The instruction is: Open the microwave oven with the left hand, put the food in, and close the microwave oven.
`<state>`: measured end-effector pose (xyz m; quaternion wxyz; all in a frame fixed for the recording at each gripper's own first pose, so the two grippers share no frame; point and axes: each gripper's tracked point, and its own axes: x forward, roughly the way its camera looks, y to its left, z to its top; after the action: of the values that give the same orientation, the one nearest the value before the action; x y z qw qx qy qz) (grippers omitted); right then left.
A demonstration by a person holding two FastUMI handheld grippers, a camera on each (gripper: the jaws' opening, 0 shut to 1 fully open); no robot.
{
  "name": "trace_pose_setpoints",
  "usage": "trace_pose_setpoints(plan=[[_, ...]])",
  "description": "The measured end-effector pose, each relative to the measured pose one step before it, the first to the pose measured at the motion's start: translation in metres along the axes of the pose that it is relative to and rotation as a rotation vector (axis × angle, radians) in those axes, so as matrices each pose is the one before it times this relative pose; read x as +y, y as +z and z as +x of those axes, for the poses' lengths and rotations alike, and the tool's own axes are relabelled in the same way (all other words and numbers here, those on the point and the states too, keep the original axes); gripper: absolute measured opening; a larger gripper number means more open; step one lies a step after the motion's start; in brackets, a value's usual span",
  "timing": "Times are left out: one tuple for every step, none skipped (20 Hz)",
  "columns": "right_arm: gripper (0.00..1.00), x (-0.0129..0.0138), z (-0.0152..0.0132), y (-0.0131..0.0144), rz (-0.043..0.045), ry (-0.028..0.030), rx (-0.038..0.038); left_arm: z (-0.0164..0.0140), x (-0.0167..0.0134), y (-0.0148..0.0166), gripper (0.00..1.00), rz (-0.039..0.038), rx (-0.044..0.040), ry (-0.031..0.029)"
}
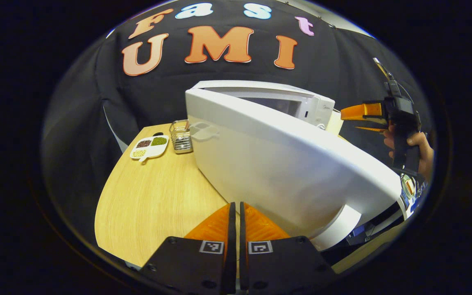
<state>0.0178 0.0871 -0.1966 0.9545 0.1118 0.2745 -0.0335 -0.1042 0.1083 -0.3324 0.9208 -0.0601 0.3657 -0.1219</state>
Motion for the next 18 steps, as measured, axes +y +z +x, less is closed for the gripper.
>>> trace_pose_setpoints(plan=[[0.85, -0.00796, -0.00573, 0.00606, -0.02310, -0.00154, -0.01412, 0.00252, -0.00878, 0.00440, 0.06, 0.01666, -0.00507, -0.00571], [0.85, -0.00737, -0.00411, 0.00485, -0.01504, 0.00167, -0.01046, 0.00388, -0.00547, 0.00505, 0.07, 0.01335, -0.01052, 0.00360], [0.86, -0.00678, -0.00429, 0.00554, -0.01221, 0.00421, -0.00947, 0.00477, -0.00641, 0.00119, 0.06, 0.00563, 0.00763, -0.00109], [0.86, -0.00782, -0.00311, 0.00340, -0.00721, -0.00126, -0.00923, 0.00404, -0.00645, 0.00213, 0.05, 0.00542, 0.00326, -0.00200], [0.88, -0.00635, -0.00302, 0.00349, -0.00502, 0.00240, -0.00890, 0.00460, -0.00780, 0.00516, 0.05, 0.00451, -0.00717, -0.00527], [0.88, -0.00605, -0.00146, -0.00043, -0.00333, -0.00230, -0.00548, 0.00598, -0.01016, 0.00272, 0.05, 0.01131, -0.00034, -0.01045], [0.89, -0.00450, -0.00244, -0.00075, -0.00540, 0.00564, 0.00185, 0.00587, -0.00937, 0.00233, 0.05, 0.01932, 0.00284, -0.00983], [0.89, -0.00477, -0.00285, -0.00034, -0.00753, 0.00418, 0.00118, 0.00607, -0.00962, 0.00296, 0.05, 0.02254, 0.00098, -0.00493], [0.90, -0.00628, -0.00295, 0.00138, -0.01086, 0.00345, -0.00268, 0.00714, -0.00795, 0.00447, 0.05, 0.01895, -0.00476, -0.00228], [0.91, -0.00591, -0.00338, 0.00084, -0.01072, -0.00062, -0.00637, 0.00766, -0.00883, 0.00260, 0.05, 0.00899, 0.00138, -0.00597], [0.92, -0.00619, -0.00446, 0.00014, -0.01120, -0.00479, -0.00488, 0.00950, -0.00726, 0.00423, 0.05, 0.00624, -0.00368, -0.00261], [0.92, -0.00428, -0.00423, 0.00047, -0.01130, 0.00137, -0.00313, 0.00936, -0.00598, 0.00468, 0.05, 0.00752, 0.00201, -0.00302], [0.92, -0.00437, -0.00380, -0.00057, -0.01703, -0.00377, -0.00025, 0.00997, -0.00188, 0.00662, 0.05, 0.01395, -0.00622, 0.00626], [0.92, -0.00359, -0.00204, 0.00024, -0.01423, -0.00114, -0.00565, 0.01147, -0.00130, 0.00525, 0.05, 0.01014, -0.00037, 0.00334], [0.92, -0.00365, -0.00314, -0.00002, -0.01073, -0.00674, -0.01021, 0.01088, 0.00186, 0.00495, 0.05, 0.00979, -0.00074, 0.00936], [0.92, 0.00043, -0.00530, -0.00041, -0.00778, 0.00597, -0.00597, 0.01228, -0.00026, 0.00633, 0.05, -0.00369, 0.00160, 0.00328], [0.92, 0.00051, -0.00417, -0.00375, -0.00578, 0.00171, -0.00031, 0.01104, 0.00232, 0.00767, 0.08, 0.00369, -0.00471, 0.00644], [0.92, -0.00202, -0.00382, -0.00385, 0.00056, -0.00223, 0.00228, 0.00969, 0.00327, 0.01066, 0.08, 0.00693, -0.01004, 0.00972]])
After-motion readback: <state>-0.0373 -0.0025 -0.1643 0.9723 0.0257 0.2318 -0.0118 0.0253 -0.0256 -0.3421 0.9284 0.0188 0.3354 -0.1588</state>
